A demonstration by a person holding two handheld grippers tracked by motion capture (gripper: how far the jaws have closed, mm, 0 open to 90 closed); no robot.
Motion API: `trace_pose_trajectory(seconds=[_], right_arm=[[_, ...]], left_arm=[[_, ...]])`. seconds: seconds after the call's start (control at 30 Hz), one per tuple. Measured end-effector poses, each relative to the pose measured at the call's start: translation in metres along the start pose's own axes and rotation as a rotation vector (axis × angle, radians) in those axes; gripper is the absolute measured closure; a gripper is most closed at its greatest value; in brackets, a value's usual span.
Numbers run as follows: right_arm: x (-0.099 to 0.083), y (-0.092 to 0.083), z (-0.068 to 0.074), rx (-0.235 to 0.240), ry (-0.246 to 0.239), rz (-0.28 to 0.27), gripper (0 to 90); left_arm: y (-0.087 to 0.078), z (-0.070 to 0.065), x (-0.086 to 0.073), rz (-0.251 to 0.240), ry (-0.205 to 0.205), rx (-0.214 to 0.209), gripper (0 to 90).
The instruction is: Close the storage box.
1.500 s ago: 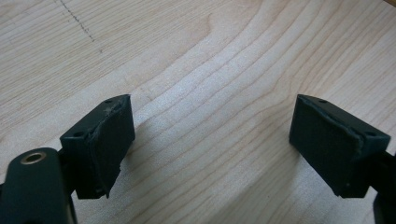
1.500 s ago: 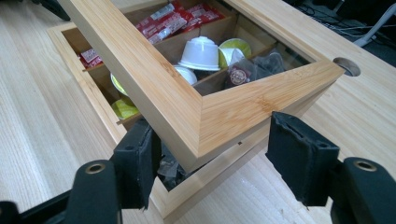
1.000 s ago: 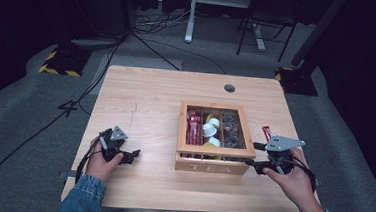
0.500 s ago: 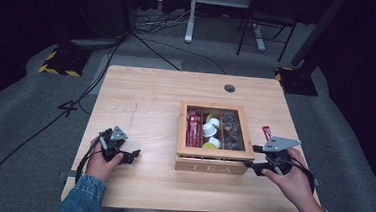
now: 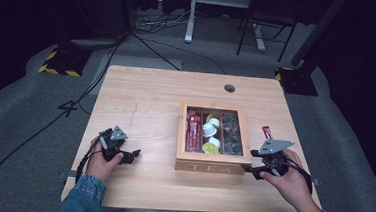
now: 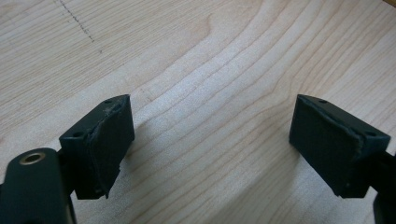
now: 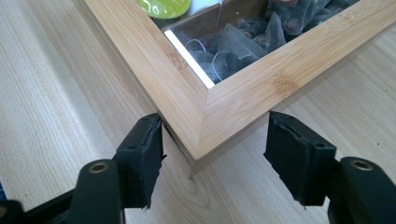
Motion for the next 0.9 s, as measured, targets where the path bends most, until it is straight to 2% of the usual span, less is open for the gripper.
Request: trace_pose_trajectory(seconds=[0.13, 0.37, 0.47, 0.7, 0.9], right_arm=[[-0.001, 0.0, 0.002, 0.011, 0.007, 0.003, 35.4], [0.007, -0.013, 0.001, 0.016, 0.025, -0.072, 34.4], [0.013, -0.021, 0.0, 0.024, 0.039, -0.123, 34.3], [0.024, -0.043, -0.017, 0.009, 0.093, -0.212, 34.3], [0.022, -0.056, -0.039, -0.013, 0.142, -0.247, 34.3]], left_arm=[[0.0, 0.0, 0.001, -0.003, -0.001, 0.002, 14.1], [0.001, 0.0, 0.002, -0.005, -0.001, -0.002, 14.0], [0.001, 0.0, 0.002, -0.005, -0.001, -0.001, 14.0], [0.001, 0.0, 0.002, -0.005, -0.001, -0.002, 14.0], [0.001, 0.0, 0.001, -0.004, -0.002, -0.003, 14.0]])
Point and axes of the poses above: each handheld gripper's, and its own axes: y roughly forward along the jaws, x roughly out of its top, z roughly to its left, the point moved 10 cm from there along y, roughly forward along the jaws, and after that the axes turned 14 degrees about z, right-handed, at the moved point
